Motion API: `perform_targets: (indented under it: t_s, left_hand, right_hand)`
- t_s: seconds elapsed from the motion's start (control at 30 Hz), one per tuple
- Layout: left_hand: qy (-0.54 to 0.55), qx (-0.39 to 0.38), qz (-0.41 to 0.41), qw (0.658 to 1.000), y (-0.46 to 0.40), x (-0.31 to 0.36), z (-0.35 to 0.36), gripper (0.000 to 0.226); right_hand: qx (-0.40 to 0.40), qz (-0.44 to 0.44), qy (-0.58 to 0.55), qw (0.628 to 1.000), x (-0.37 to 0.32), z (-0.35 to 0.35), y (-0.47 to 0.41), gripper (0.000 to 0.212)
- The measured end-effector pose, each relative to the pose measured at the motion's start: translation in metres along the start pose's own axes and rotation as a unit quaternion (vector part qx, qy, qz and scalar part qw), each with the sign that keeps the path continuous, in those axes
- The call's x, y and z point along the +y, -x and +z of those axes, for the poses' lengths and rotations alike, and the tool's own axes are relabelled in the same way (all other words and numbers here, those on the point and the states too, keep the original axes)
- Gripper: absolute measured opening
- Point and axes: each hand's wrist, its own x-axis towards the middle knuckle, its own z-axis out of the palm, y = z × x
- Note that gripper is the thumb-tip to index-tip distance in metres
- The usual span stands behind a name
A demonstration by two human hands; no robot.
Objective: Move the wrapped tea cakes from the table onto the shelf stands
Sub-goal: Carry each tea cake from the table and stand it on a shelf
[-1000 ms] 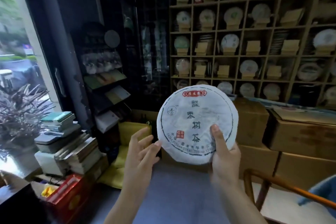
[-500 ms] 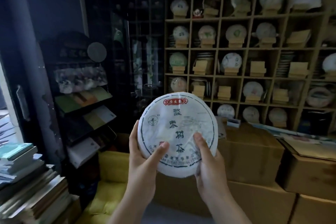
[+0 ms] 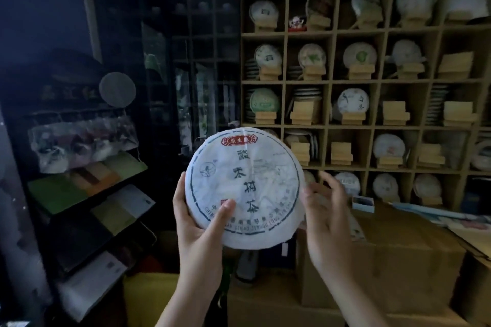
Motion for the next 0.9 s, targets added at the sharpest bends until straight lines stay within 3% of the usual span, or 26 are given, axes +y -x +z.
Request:
perform_targets:
  t_s: [0.1, 0.23, 0.43, 0.7, 0.9]
  left_hand:
    - [0.007, -0.027, -0.009, 1.000, -0.038, -0.025, -0.004, 0.084]
    - [0.012, -0.056, -0.021, 0.998, -0.080, -0.064, -0.003, 0.086]
    - [0.019, -0.105, -0.040, 0.993, -0.149, -0.141, 0.004, 0.085]
    - [0.019, -0.159, -0.081, 0.984, -0.266, -0.261, 0.050, 0.085]
    - [0.067, -0.199, -0.149, 0.966, -0.354, -0.335, 0.088, 0.072]
  right_hand:
    - [-0.053, -0.015, 0.032, 0.998, 0.012, 0.035, -0.025, 0.071]
    - [-0.031, 0.011, -0.039, 0.999, 0.037, 0.055, -0.062, 0.082]
    - [-0.064, 0.093, -0.252, 0.961, 0.103, 0.062, -0.141, 0.078]
    - [-0.053, 0.125, -0.284, 0.949, 0.204, 0.064, -0.278, 0.073]
    - [-0.063, 0.110, -0.301, 0.945, 0.253, 0.078, -0.379, 0.066]
